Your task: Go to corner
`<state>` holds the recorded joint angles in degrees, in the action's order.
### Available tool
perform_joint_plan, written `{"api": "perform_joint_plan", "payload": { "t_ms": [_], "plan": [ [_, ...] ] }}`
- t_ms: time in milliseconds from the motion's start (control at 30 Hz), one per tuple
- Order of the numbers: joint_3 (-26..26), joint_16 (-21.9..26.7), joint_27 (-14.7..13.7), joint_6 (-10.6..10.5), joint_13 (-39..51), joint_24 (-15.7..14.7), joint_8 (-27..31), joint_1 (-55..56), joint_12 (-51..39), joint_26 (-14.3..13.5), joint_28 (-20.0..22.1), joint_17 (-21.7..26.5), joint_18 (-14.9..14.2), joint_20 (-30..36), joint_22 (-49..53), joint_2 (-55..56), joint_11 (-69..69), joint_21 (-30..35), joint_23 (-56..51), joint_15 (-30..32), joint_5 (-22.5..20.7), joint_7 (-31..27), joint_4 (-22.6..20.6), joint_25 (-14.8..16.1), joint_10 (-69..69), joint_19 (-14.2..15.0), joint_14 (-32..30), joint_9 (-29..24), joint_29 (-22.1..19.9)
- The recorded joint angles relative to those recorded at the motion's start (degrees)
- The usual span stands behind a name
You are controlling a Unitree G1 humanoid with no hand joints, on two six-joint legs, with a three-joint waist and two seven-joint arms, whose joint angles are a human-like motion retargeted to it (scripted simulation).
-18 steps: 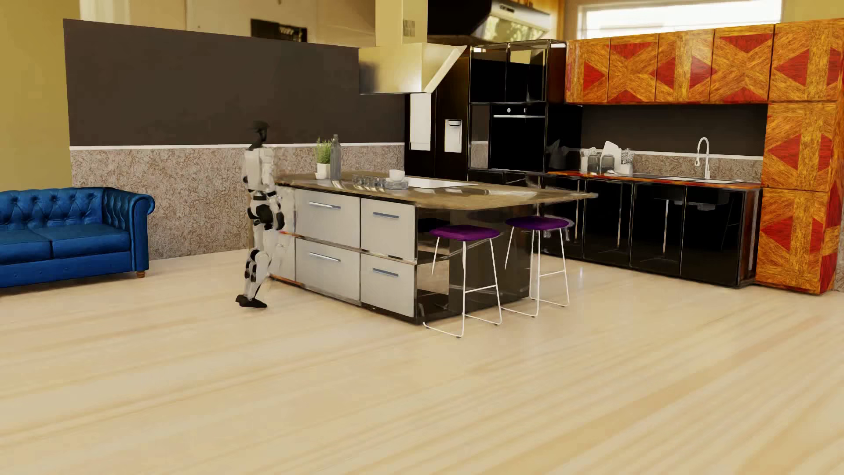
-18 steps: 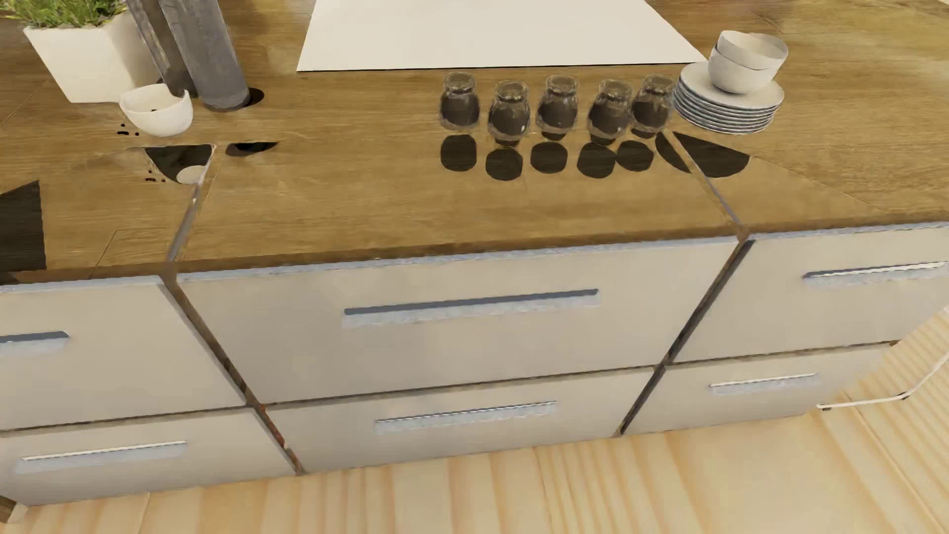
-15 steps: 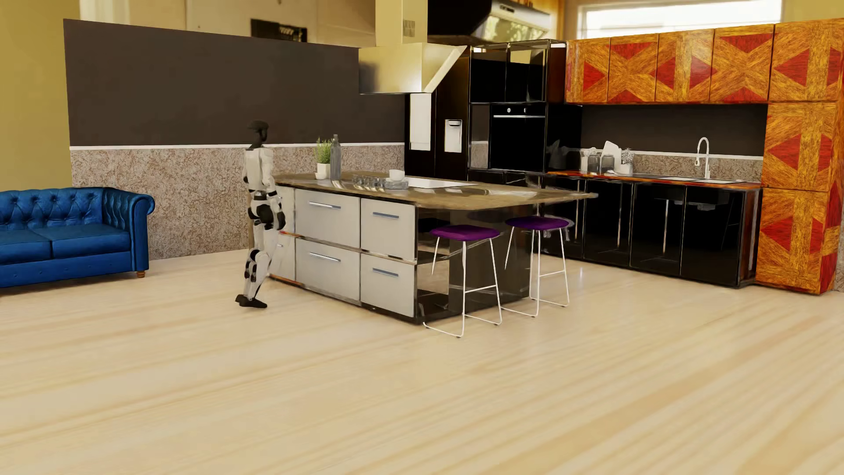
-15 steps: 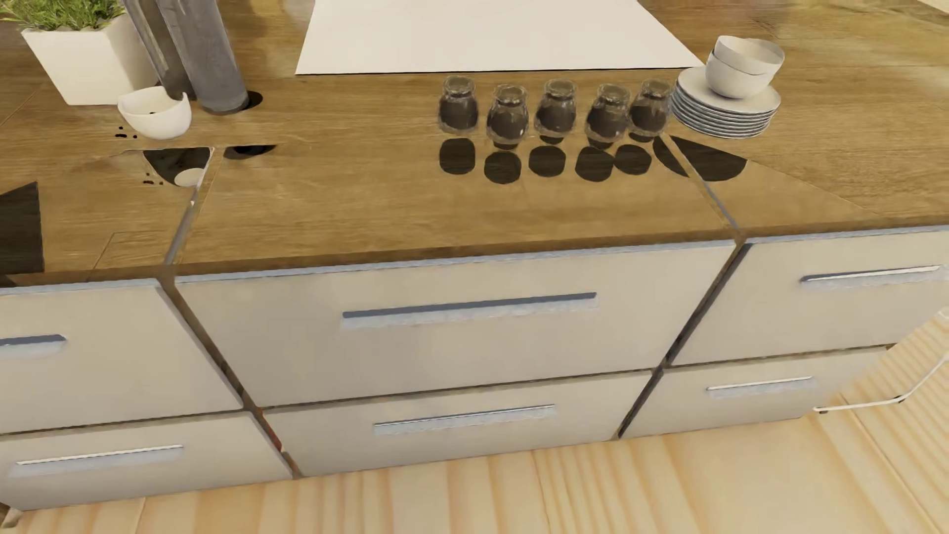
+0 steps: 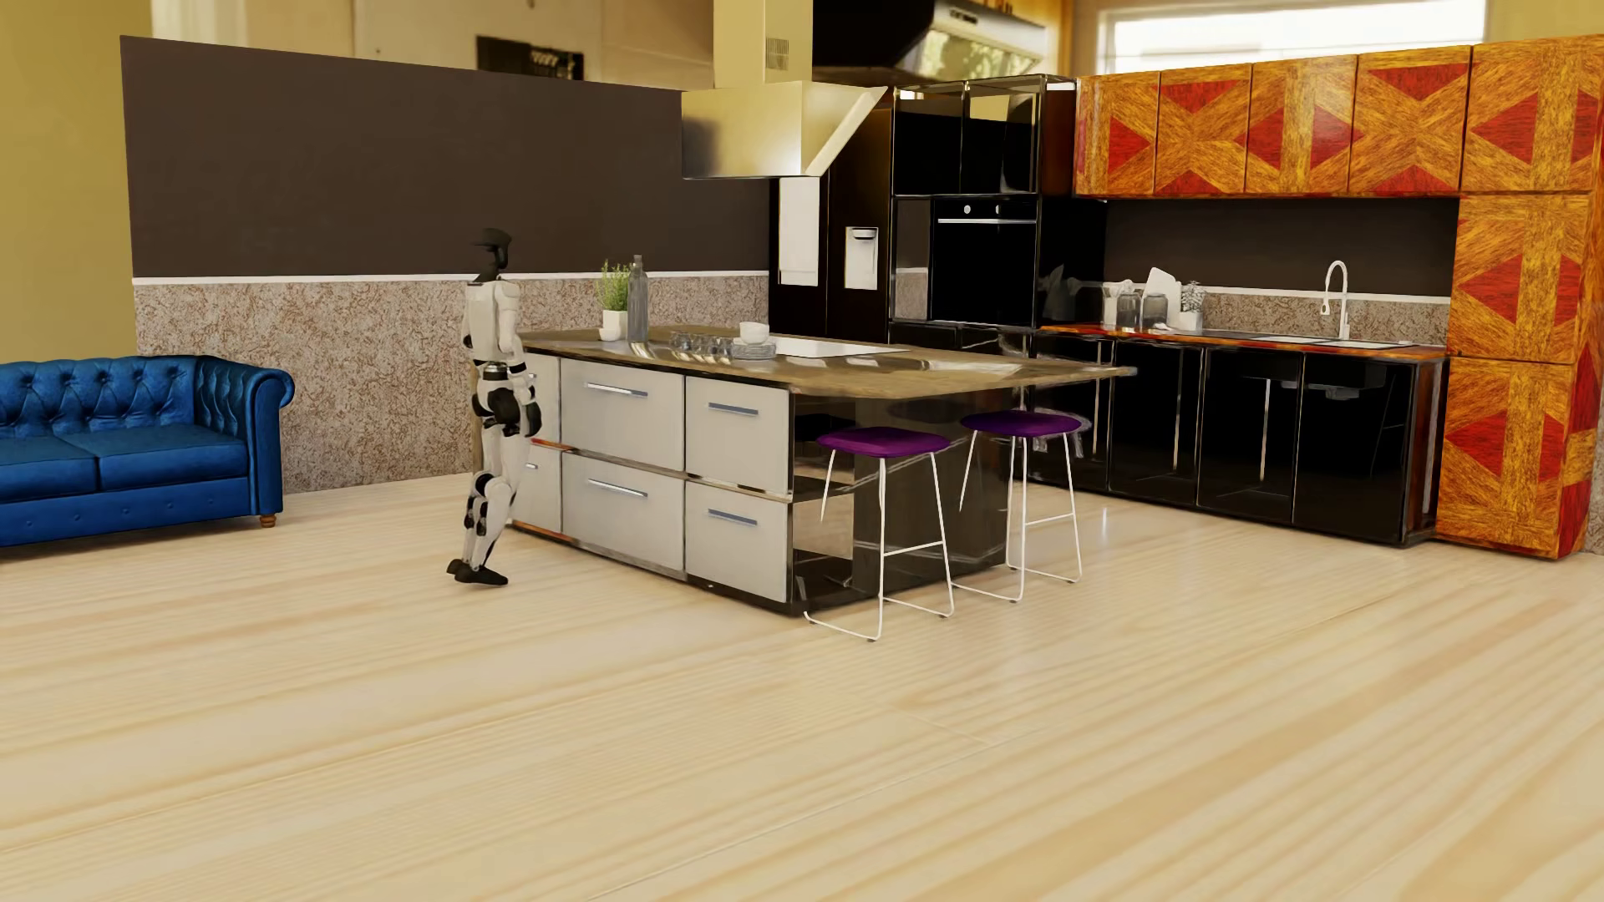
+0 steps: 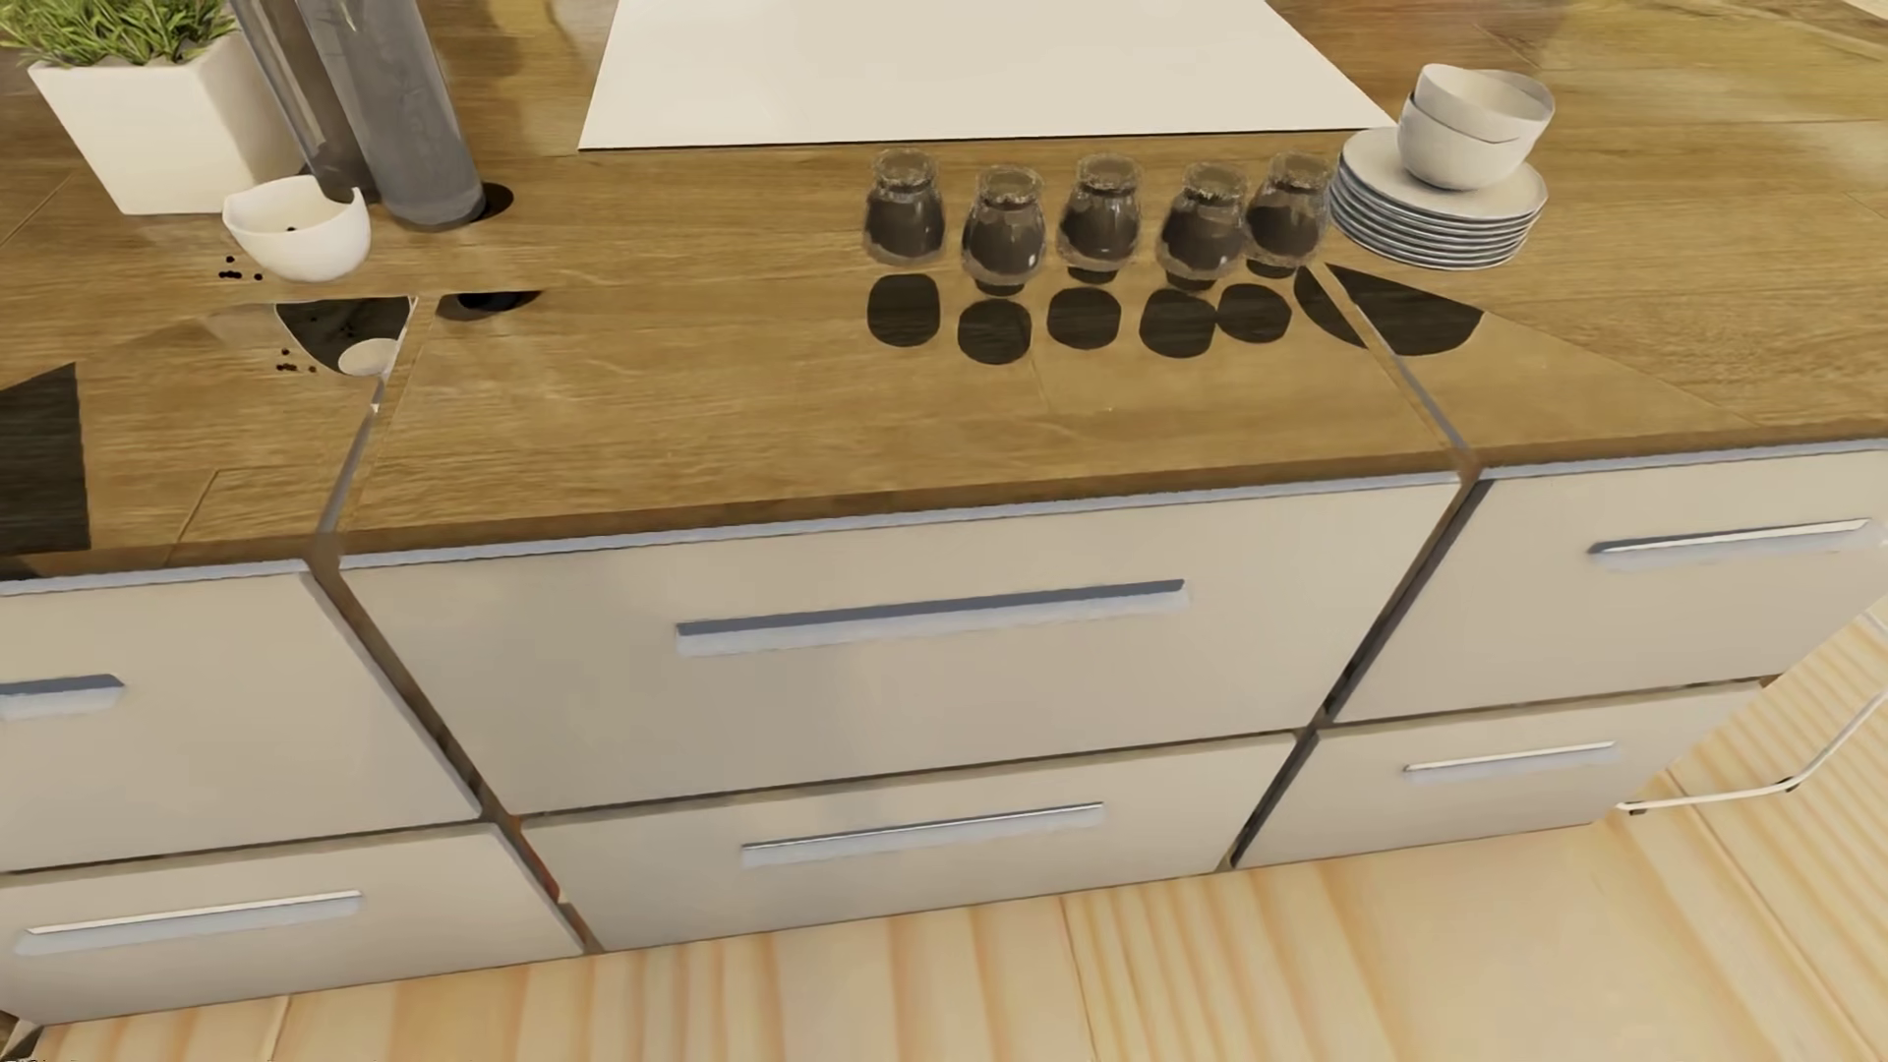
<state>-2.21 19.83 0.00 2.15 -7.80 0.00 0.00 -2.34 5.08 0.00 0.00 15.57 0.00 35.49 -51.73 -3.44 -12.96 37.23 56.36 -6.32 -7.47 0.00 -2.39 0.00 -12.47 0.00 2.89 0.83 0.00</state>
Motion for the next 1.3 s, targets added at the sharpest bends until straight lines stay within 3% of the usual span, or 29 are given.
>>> {"api": "perform_joint_plan", "payload": {
  "t_ms": [600,933,1300],
  "plan": [
    [0.68,-0.72,0.0,-0.54,0.32,0.0,0.0,0.11,0.54,0.0,0.0,-0.07,0.0,-0.75,0.19,0.05,-0.35,-1.94,1.24,0.0,-0.29,0.0,0.23,0.0,-0.12,0.0,0.42,0.68,0.0],
    [2.38,-0.86,0.0,-1.27,1.94,0.0,0.0,-0.51,-0.54,0.0,0.0,0.92,0.0,1.44,-0.81,-0.45,-0.03,1.53,2.3,0.45,-0.42,0.0,0.08,0.0,0.01,0.0,0.45,0.75,0.0],
    [4.52,-1.12,0.0,-2.3,2.71,0.0,0.0,-0.75,-1.01,0.0,0.0,1.53,0.0,2.71,-0.57,-1.12,1.38,1.05,3.31,2.02,-0.74,0.0,0.25,0.0,0.15,0.0,0.22,-0.31,0.0]
  ]
}}
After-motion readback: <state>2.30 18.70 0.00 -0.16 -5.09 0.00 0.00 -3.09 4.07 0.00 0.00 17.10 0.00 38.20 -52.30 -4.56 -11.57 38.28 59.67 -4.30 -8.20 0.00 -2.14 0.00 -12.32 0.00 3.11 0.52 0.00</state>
